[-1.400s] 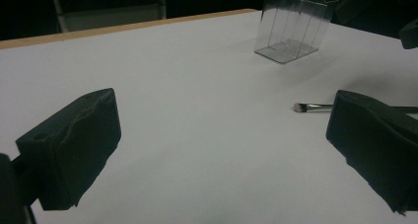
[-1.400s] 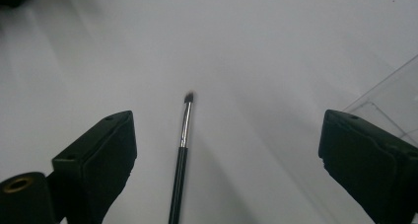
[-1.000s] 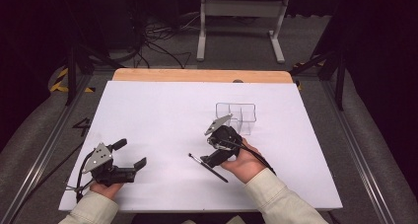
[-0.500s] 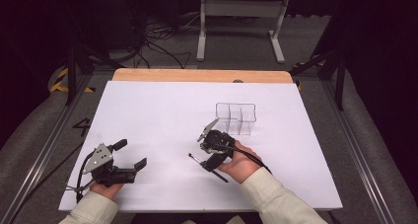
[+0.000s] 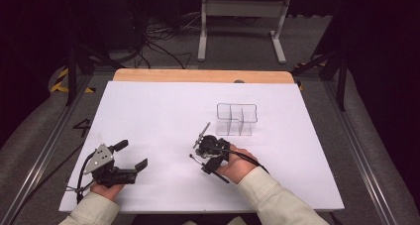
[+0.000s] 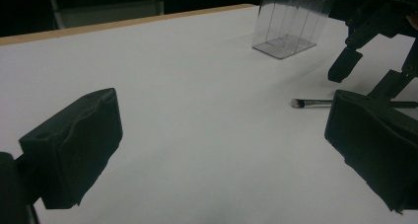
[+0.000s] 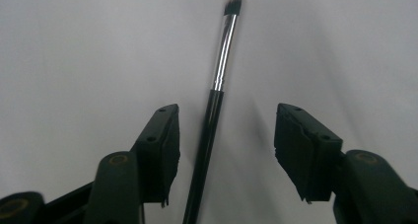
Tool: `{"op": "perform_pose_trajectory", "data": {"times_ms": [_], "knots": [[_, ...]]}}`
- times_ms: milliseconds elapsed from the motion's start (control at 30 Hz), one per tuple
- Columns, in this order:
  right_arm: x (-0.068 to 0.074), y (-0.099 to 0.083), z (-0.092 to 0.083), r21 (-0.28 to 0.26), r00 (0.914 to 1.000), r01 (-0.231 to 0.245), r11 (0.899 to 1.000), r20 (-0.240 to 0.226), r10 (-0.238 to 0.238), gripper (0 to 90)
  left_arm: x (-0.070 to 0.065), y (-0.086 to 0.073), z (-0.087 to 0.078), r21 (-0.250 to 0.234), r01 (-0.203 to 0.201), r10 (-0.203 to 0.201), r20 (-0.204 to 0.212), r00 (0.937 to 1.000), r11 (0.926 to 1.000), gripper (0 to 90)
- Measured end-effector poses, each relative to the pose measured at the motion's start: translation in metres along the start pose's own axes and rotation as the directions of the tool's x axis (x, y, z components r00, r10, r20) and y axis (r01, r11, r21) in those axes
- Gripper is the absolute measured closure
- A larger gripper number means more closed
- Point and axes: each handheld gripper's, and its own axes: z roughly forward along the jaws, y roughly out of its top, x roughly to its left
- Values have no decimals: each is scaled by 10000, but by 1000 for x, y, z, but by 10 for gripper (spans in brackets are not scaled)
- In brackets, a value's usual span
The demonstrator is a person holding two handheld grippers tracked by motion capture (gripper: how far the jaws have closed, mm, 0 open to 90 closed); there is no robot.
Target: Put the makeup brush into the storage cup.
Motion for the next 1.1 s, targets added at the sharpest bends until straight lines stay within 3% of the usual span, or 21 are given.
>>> {"op": "perform_pose_trajectory", "data": {"times_ms": [200,667,1100], "knots": [[5,4,9,564,9998,205,9982,41,-207,549,0,0,0,96,-41,42,-45,10000,9999,25],[7,10,10,978,9995,202,9950,-244,-179,786,0,0,0,91,-85,85,-80,9999,9999,25],[7,11,10,1064,9997,-6,9943,-233,31,836,0,0,0,88,-54,54,-44,10000,9999,26]]}}
